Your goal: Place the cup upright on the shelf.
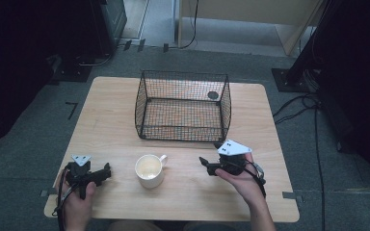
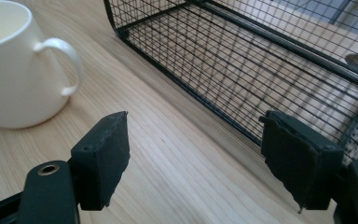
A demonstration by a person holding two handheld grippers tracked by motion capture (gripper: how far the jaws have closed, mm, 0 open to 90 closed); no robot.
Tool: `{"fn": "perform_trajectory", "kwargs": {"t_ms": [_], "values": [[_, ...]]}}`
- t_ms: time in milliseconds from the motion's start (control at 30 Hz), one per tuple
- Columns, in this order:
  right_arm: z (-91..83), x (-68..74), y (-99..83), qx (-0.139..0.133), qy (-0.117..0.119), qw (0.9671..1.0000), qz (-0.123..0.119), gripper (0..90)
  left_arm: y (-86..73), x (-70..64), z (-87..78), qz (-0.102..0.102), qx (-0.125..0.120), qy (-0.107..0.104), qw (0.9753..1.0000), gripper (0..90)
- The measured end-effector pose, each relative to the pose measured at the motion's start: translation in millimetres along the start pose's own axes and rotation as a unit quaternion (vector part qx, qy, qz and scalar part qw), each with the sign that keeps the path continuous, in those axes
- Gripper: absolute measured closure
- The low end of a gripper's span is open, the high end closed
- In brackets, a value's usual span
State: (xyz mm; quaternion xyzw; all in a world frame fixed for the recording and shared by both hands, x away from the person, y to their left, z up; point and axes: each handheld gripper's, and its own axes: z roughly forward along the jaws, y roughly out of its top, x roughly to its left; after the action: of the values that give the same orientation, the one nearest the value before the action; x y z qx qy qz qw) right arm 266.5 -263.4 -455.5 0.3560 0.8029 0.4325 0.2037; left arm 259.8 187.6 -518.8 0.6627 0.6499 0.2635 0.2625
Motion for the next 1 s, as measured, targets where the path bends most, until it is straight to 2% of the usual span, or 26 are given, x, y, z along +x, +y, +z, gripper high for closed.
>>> {"fn": "perform_trajectory", "kwargs": {"t_ms": [200, 233, 333, 433, 467, 500, 633, 733, 800, 900, 1000], "values": [[10.8, 5.9, 8.6, -0.005, 0.012, 0.9999, -0.006, 25.9, 0.0, 0.0, 0.0, 0.0, 0.0, 0.0, 1.0, 1.9], [13.5, 7.8, 10.6, -0.007, 0.017, 0.9998, -0.007, 28.4, 0.0, 0.0, 0.0, 0.0, 0.0, 0.0, 1.0, 1.9], [16.6, 10.8, 13.2, -0.009, 0.027, 0.9996, -0.008, 28.8, 0.0, 0.0, 0.0, 0.0, 0.0, 0.0, 1.0, 1.9], [25.3, 16.7, 18.0, -0.009, 0.05, 0.9985, -0.019, 32.8, 0.0, 0.0, 0.0, 0.0, 0.0, 0.0, 1.0, 1.8], [25.3, 16.7, 18.0, -0.009, 0.05, 0.9985, -0.019, 32.8, 0.0, 0.0, 0.0, 0.0, 0.0, 0.0, 1.0, 1.8], [30.2, 20.0, 20.2, -0.01, 0.062, 0.9977, -0.024, 39.0, 0.0, 0.0, 0.0, 0.0, 0.0, 0.0, 1.0, 1.9], [38.1, 24.8, 22.8, -0.009, 0.078, 0.9964, -0.033, 41.7, 0.0, 0.0, -0.1, 0.0, 0.0, 0.0, 1.0, 1.9], [48.9, 31.8, 24.8, -0.008, 0.102, 0.9938, -0.044, 45.1, 0.0, 0.0, 0.0, 0.0, 0.0, 0.0, 1.0, 1.9], [50.7, 32.9, 25.0, -0.009, 0.104, 0.9934, -0.046, 46.3, 0.0, 0.0, 0.0, 0.0, 0.0, 0.0, 1.0, 1.9], [58.9, 37.8, 25.7, -0.02, 0.121, 0.9909, -0.055, 51.7, 0.0, 0.0, 0.0, 0.0, 0.0, 0.0, 1.0, 1.9], [62.6, 39.9, 26.0, -0.024, 0.131, 0.9893, -0.06, 53.4, 0.0, 0.0, 0.0, 0.0, 0.0, 0.0, 1.0, 1.9]]}}
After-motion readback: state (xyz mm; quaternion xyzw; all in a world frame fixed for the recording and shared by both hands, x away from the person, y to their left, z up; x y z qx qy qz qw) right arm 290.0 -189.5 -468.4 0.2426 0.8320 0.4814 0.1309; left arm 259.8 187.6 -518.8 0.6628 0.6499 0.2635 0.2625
